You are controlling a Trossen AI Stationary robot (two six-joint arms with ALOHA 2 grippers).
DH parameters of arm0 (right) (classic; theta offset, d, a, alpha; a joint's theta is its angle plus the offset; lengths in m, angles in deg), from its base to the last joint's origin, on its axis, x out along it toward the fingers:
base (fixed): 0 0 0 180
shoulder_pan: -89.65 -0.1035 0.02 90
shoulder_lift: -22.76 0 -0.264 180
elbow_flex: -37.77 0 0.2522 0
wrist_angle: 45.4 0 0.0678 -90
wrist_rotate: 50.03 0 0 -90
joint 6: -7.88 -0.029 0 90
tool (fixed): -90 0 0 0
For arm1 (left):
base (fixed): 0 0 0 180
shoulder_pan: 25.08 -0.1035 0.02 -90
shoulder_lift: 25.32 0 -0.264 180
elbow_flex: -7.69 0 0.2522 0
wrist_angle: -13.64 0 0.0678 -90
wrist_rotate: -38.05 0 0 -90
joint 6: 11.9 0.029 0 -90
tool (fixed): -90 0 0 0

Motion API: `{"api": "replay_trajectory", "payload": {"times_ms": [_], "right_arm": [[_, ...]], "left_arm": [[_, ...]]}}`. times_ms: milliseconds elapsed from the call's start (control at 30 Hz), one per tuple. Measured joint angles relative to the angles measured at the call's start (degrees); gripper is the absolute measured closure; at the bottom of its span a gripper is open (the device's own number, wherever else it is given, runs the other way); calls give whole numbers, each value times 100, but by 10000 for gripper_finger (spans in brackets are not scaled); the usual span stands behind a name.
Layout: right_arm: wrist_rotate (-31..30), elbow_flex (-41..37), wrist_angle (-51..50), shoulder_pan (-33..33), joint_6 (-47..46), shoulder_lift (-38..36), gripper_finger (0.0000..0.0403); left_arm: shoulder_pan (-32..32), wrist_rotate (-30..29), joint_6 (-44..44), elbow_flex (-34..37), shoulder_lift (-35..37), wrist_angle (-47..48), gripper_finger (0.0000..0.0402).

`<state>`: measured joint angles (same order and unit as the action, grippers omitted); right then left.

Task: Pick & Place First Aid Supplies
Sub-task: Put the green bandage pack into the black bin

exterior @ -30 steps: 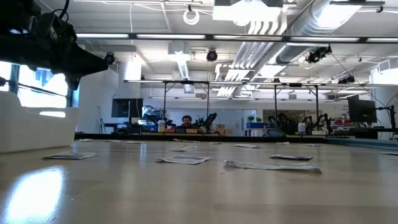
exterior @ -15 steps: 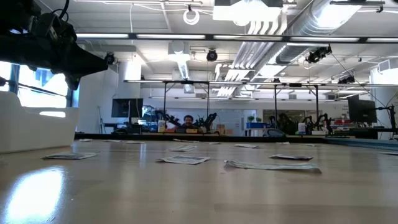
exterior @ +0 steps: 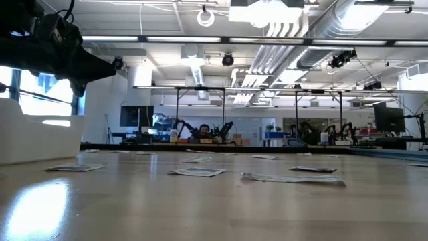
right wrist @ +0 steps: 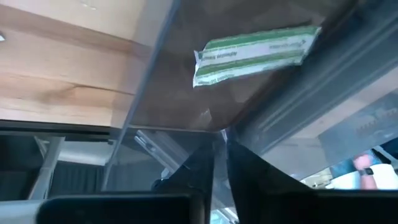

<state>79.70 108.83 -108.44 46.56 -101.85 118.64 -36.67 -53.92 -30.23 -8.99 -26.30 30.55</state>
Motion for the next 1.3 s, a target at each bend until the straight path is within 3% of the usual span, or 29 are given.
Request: {"api": "replay_trajectory", "payload": {"times_ms": [300, 567, 633, 767, 933, 1067, 1167, 1300], "right_arm": [[343, 929, 37, 424, -794, 0, 305], [-1901, 1945, 104, 695, -829, 266, 305], [-2148, 2043, 313, 715, -763, 532, 305], [-1881, 2441, 716, 805, -666, 1376, 305], [-1570, 3329, 121, 1008, -138, 2283, 305], [-1897, 3775, -502, 1244, 186, 2586, 305], [-2216, 3880, -427, 1350, 425, 2688, 305], [-2206, 3758, -302, 1340, 471, 2800, 305]], "left_arm": [[-2, -1, -1, 0, 0, 0, 341], [0, -1, -1, 1, 1, 0, 341], [-2, -1, -2, 1, 0, 0, 341], [-2, 0, -2, 0, -1, 0, 341], [0, -1, -1, 1, 0, 0, 341], [-2, -2, -2, 2, 0, 0, 341], [-2, -2, -1, 1, 0, 0, 341], [0, -1, -2, 1, 0, 0, 341]]}}
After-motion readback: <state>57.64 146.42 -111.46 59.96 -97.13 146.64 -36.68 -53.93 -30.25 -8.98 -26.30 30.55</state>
